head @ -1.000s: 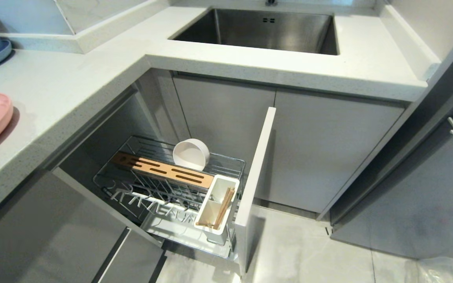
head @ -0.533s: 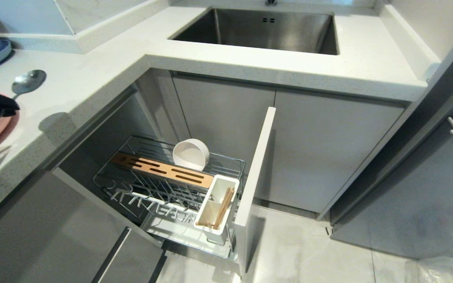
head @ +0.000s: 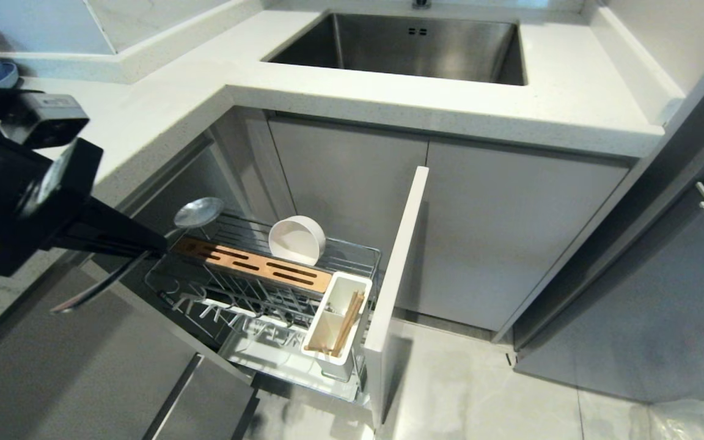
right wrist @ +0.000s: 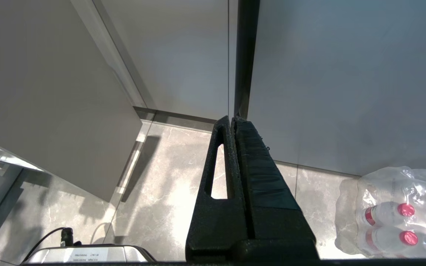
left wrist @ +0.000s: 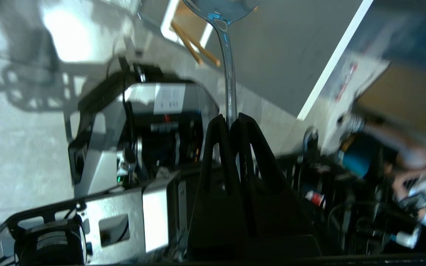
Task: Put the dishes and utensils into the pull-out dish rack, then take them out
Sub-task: Pick up the spoon and place it in the cupboard
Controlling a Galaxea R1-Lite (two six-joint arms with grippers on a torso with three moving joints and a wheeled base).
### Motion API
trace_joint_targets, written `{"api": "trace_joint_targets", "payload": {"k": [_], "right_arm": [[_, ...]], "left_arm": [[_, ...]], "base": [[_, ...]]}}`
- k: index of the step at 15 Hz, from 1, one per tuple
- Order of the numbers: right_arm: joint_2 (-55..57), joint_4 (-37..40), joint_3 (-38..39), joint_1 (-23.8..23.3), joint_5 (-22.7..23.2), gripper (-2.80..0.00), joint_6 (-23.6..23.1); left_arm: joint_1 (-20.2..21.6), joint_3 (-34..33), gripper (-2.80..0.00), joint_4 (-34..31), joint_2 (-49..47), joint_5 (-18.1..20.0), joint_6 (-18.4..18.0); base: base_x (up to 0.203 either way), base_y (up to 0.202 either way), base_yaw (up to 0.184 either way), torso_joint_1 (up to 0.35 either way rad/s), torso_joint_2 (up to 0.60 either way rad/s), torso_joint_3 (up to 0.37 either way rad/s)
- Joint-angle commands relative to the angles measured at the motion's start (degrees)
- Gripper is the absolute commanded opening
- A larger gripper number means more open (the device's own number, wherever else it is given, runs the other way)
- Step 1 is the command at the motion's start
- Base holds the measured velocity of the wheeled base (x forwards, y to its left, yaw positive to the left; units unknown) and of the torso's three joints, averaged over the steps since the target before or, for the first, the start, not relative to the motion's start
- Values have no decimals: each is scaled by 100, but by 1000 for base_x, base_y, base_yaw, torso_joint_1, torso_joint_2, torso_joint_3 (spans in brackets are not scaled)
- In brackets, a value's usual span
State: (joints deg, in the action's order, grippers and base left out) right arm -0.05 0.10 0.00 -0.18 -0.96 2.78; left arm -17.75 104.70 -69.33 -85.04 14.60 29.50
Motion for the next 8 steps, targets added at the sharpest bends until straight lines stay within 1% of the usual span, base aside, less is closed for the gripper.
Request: {"api": "trace_joint_targets", "payload": {"k": [1, 4, 8], "right_arm": [[5, -1, 9, 1, 0, -280, 3], [5, -1, 9, 1, 0, -280, 3], [5, -1, 9, 1, 0, -280, 3]], "left_arm": [[-292, 10, -280, -62, -434, 8, 22], [-633, 83, -280, -67, -862, -24, 126], [-1036, 366, -280, -72, -1526, -61, 239]], "base": [[0, 0, 0, 0, 0, 0], [0, 0, 0, 0, 0, 0], [0, 0, 0, 0, 0, 0]]}}
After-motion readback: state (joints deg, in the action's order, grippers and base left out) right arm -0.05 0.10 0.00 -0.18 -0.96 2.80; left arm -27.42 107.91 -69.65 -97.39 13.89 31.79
